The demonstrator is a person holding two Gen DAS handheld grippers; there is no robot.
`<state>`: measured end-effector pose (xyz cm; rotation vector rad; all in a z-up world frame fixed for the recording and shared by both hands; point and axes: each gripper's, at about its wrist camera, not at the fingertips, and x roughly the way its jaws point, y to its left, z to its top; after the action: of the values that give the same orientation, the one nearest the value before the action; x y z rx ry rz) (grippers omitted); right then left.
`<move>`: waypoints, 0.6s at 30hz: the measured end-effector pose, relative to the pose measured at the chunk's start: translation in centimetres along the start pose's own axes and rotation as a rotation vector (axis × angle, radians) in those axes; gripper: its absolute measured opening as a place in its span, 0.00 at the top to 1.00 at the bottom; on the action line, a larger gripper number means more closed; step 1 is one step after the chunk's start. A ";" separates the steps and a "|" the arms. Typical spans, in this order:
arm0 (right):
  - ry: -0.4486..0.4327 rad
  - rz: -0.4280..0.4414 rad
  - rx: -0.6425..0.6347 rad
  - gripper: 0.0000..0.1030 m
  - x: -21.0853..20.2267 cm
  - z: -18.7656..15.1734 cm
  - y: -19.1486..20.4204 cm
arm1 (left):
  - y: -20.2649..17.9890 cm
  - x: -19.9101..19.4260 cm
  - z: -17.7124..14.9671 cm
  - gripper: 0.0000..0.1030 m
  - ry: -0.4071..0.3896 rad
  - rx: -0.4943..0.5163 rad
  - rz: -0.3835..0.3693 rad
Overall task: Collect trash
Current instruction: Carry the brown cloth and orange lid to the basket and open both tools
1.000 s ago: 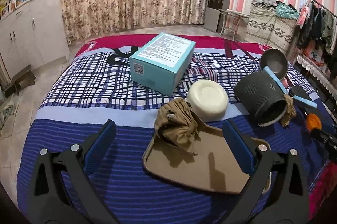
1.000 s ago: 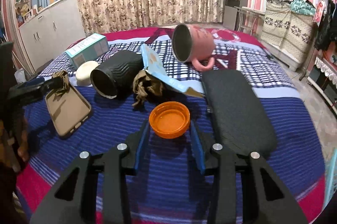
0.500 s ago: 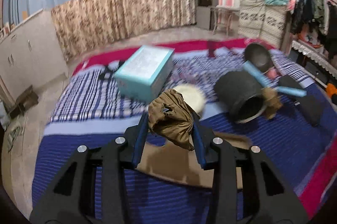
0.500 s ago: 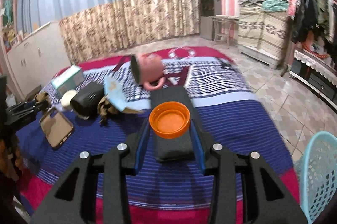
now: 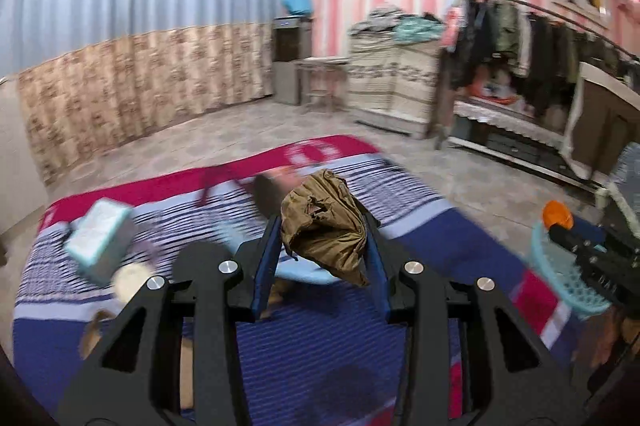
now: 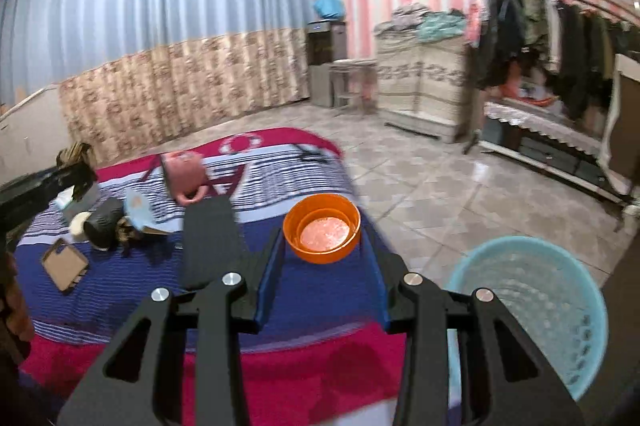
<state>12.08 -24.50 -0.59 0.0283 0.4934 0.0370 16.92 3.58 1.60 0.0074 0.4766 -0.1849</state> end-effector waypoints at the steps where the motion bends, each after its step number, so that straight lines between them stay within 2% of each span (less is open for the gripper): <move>1: -0.011 -0.030 0.003 0.62 -0.5 0.1 -1.0 | -1.2 0.1 0.2 0.62 -0.004 0.017 -0.018; 9: -0.068 -0.209 0.075 0.62 -3.3 0.8 -8.9 | -11.5 1.5 1.8 0.61 -0.012 0.122 -0.167; 15: -0.075 -0.299 0.120 0.62 -4.6 0.6 -13.7 | -17.9 1.9 2.6 0.60 -0.023 0.162 -0.266; 18: -0.084 -0.315 0.165 0.62 -5.3 0.2 -16.1 | -20.4 2.3 3.1 0.60 -0.030 0.159 -0.306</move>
<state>8.00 -40.78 1.55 0.1135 0.4115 -0.3124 16.71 -17.01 4.05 0.0874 0.4308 -0.5218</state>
